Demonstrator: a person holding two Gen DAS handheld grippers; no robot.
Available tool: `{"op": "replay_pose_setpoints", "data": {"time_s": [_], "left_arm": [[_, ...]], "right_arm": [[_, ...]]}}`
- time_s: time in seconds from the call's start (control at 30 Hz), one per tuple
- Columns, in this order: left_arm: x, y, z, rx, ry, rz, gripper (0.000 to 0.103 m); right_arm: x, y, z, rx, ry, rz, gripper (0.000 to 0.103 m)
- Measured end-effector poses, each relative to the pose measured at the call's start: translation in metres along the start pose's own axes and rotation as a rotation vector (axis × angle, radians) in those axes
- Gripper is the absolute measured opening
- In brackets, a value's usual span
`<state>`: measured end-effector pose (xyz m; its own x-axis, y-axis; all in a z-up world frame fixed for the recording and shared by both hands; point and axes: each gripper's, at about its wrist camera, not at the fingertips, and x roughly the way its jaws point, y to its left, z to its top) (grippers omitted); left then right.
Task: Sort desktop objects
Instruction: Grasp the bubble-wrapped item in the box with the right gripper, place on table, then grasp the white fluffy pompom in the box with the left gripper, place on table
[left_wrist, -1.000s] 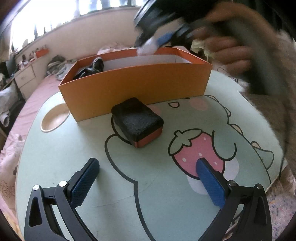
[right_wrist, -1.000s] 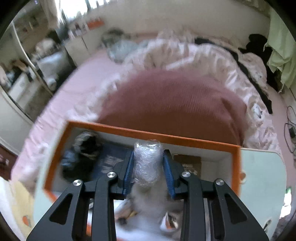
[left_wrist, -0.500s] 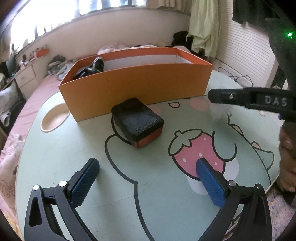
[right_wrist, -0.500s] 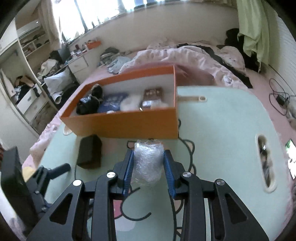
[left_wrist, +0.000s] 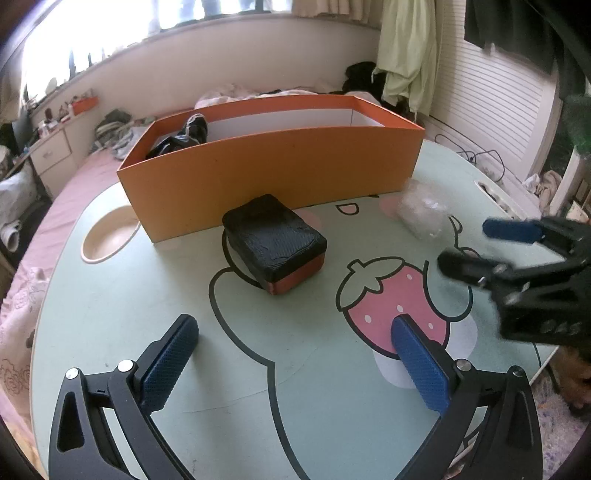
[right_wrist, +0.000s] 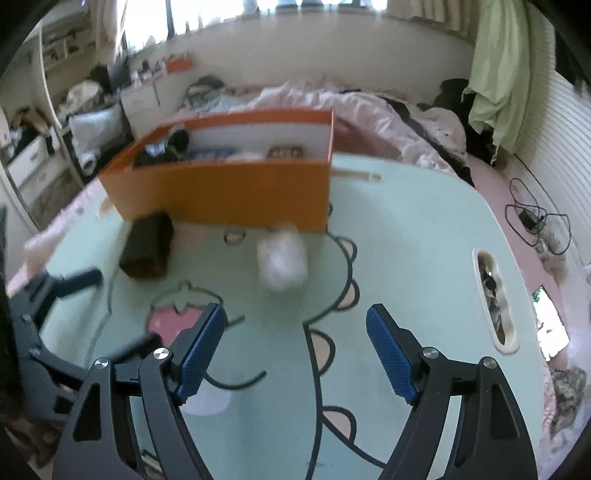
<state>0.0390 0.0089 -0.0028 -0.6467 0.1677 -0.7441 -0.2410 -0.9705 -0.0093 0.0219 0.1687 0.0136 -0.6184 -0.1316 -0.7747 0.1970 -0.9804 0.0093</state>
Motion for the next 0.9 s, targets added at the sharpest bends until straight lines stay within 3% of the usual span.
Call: {"op": "replay_pose_setpoints", "data": {"time_s": [0.07,0.1,0.17,0.53,0.67,0.83,0.9], "left_arm": [[0.001,0.000,0.001,0.001,0.001,0.001,0.103],[0.000,-0.001,0.001,0.001,0.001,0.001,0.103],[0.000,-0.001,0.001,0.002,0.002,0.002,0.103],[-0.002,-0.005,0.004,0.015,0.025,0.000,0.103],[-0.002,-0.010,0.014,0.075,0.094,-0.084,0.102],[-0.046,0.002,0.052,0.056,-0.070,-0.087,0.101],[-0.053,0.008,0.075,0.042,-0.084,-0.128,0.101]], "right_arm": [[0.012,-0.001,-0.004,0.001,0.054,-0.015,0.084],[0.015,-0.002,-0.004,0.003,0.056,-0.024,0.094],[0.021,-0.006,-0.006,0.017,0.071,-0.029,0.103],[0.022,-0.009,-0.005,0.012,0.059,-0.036,0.103],[0.020,-0.006,-0.006,0.004,0.051,-0.029,0.103],[0.019,-0.004,-0.005,0.004,0.047,-0.025,0.103],[0.019,-0.004,-0.005,0.004,0.045,-0.025,0.103]]}}
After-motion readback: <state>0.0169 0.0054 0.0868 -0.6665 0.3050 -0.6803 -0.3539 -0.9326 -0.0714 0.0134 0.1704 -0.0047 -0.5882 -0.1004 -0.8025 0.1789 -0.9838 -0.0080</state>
